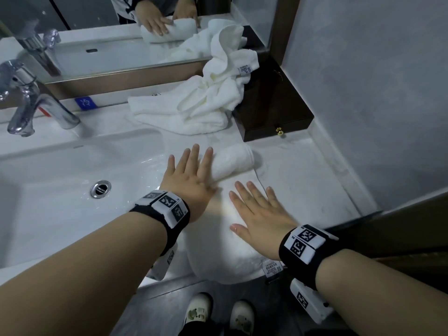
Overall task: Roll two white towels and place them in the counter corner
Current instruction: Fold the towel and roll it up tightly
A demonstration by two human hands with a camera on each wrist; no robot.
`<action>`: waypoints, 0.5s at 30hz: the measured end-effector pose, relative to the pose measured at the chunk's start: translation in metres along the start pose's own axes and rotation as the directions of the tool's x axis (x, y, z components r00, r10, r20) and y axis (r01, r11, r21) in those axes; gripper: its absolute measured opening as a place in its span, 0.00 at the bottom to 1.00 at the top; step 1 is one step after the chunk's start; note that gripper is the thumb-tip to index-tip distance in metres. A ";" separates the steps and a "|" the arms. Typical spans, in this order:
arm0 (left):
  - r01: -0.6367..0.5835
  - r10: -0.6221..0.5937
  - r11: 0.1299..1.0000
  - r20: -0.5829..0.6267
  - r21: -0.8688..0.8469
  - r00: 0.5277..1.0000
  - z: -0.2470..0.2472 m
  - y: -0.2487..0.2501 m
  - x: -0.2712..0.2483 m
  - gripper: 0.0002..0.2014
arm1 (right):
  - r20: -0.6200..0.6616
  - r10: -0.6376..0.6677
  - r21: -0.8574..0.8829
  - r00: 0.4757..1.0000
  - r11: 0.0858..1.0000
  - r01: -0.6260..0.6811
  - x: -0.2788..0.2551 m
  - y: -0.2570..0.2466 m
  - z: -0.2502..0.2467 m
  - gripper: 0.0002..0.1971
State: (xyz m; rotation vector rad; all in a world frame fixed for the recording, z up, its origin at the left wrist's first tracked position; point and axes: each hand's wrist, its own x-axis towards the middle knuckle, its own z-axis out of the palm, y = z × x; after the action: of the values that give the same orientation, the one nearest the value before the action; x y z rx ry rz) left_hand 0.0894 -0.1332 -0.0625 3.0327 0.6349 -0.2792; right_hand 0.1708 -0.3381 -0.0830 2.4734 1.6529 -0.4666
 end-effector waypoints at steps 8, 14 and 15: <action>-0.083 0.080 0.996 0.055 0.045 0.995 0.004 0.010 -0.022 0.45 | -0.021 0.015 0.002 1.000 1.000 -0.015 -0.001 -0.002 -0.003 0.37; -0.096 0.088 0.994 0.131 0.058 0.987 0.000 0.013 -0.027 0.46 | -0.031 0.025 0.022 0.999 0.999 -0.024 0.000 -0.001 -0.003 0.38; -0.104 0.094 0.993 0.145 0.063 0.985 -0.001 0.013 -0.029 0.46 | -0.031 0.025 0.035 0.999 0.999 -0.024 0.000 -0.001 -0.003 0.39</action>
State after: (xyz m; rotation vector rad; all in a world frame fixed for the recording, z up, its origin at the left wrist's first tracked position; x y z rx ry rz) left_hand 0.0690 -0.1565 -0.0565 3.0628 0.4723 -0.5184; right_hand 0.1705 -0.3372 -0.0801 2.5357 1.6377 -0.4599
